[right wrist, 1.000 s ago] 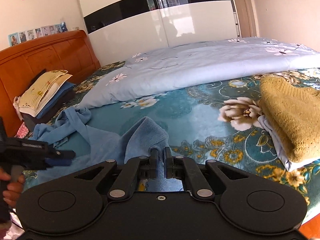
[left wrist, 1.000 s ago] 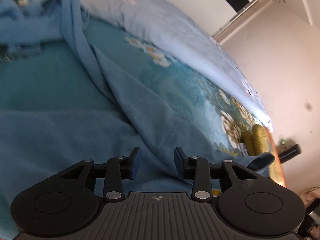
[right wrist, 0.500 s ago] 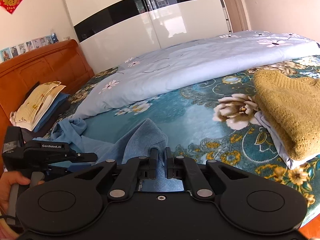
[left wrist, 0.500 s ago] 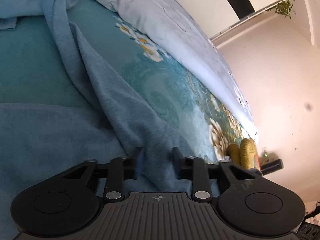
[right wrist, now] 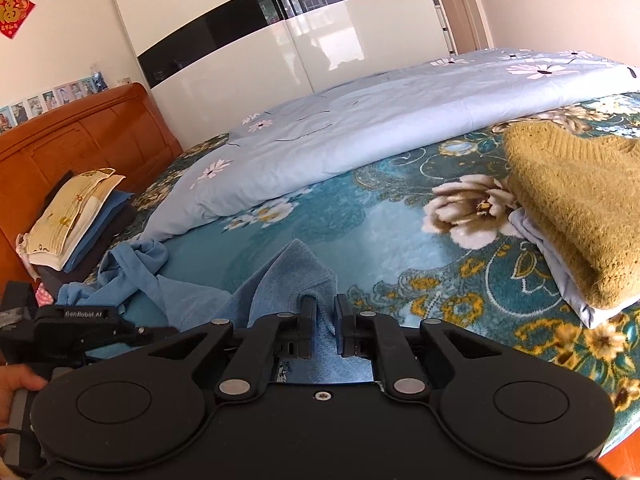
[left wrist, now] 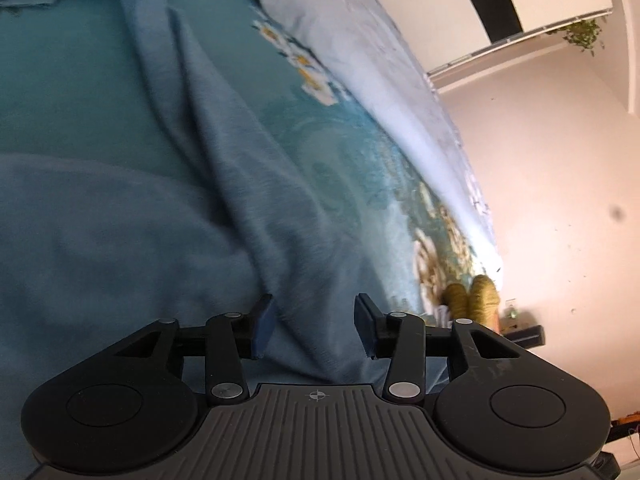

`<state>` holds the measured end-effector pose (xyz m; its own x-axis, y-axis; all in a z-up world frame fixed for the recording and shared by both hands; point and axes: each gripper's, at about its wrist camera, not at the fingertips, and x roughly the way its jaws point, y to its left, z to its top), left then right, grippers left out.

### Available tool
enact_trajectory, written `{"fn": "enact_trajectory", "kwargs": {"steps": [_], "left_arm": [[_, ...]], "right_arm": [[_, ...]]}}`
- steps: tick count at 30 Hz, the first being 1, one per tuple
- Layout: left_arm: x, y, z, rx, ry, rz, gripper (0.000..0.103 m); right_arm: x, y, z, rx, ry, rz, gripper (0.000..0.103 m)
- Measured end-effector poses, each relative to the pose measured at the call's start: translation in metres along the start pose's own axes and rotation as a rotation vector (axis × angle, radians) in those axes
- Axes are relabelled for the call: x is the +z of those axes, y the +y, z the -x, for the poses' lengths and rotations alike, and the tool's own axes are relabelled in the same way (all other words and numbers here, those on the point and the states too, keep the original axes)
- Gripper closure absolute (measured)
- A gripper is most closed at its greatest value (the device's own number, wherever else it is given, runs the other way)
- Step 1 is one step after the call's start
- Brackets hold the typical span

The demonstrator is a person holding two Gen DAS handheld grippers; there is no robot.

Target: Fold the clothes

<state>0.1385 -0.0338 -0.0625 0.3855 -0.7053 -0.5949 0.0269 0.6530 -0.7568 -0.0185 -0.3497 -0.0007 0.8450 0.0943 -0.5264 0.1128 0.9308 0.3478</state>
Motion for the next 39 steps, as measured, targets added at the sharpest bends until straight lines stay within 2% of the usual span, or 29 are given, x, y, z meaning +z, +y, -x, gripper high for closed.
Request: {"fn": "enact_trajectory", "kwargs": {"steps": [3, 8, 12, 17, 18, 20, 23, 25, 28, 33, 39], "left_arm": [[0.002, 0.000, -0.012, 0.049, 0.038, 0.016, 0.064], [-0.010, 0.014, -0.009, 0.025, 0.066, 0.073, 0.062], [-0.008, 0.017, -0.012, 0.000, 0.060, 0.097, 0.062], [-0.003, 0.014, -0.012, -0.064, 0.012, 0.115, 0.062], [-0.002, 0.013, -0.012, -0.077, 0.002, 0.119, 0.066], [0.000, 0.012, -0.012, -0.103, -0.017, 0.126, 0.092], [0.003, 0.010, -0.012, -0.141, -0.046, 0.137, 0.097], [0.006, 0.008, -0.012, -0.167, -0.066, 0.144, 0.097], [0.010, 0.006, -0.006, -0.166, -0.082, 0.136, 0.097], [0.015, 0.003, 0.002, -0.170, -0.091, 0.120, 0.097], [0.017, 0.011, 0.009, -0.163, -0.106, 0.132, 0.097]], "right_arm": [[0.000, -0.002, 0.001, -0.002, 0.001, -0.002, 0.089], [0.000, -0.004, 0.003, -0.002, -0.001, -0.004, 0.088], [-0.001, -0.005, -0.002, 0.001, 0.006, -0.010, 0.088], [-0.001, -0.003, -0.003, 0.003, 0.012, 0.001, 0.088], [-0.001, -0.004, -0.003, 0.003, 0.013, 0.000, 0.088], [-0.002, -0.006, -0.001, 0.007, 0.018, 0.001, 0.086], [-0.002, -0.009, 0.003, 0.019, 0.024, 0.017, 0.080], [-0.003, -0.011, 0.005, 0.027, 0.028, 0.032, 0.071], [-0.005, -0.014, 0.003, 0.026, 0.044, 0.037, 0.063], [-0.006, -0.019, -0.010, 0.079, 0.083, -0.021, 0.060], [0.005, -0.011, -0.016, 0.099, 0.060, 0.037, 0.044]]}}
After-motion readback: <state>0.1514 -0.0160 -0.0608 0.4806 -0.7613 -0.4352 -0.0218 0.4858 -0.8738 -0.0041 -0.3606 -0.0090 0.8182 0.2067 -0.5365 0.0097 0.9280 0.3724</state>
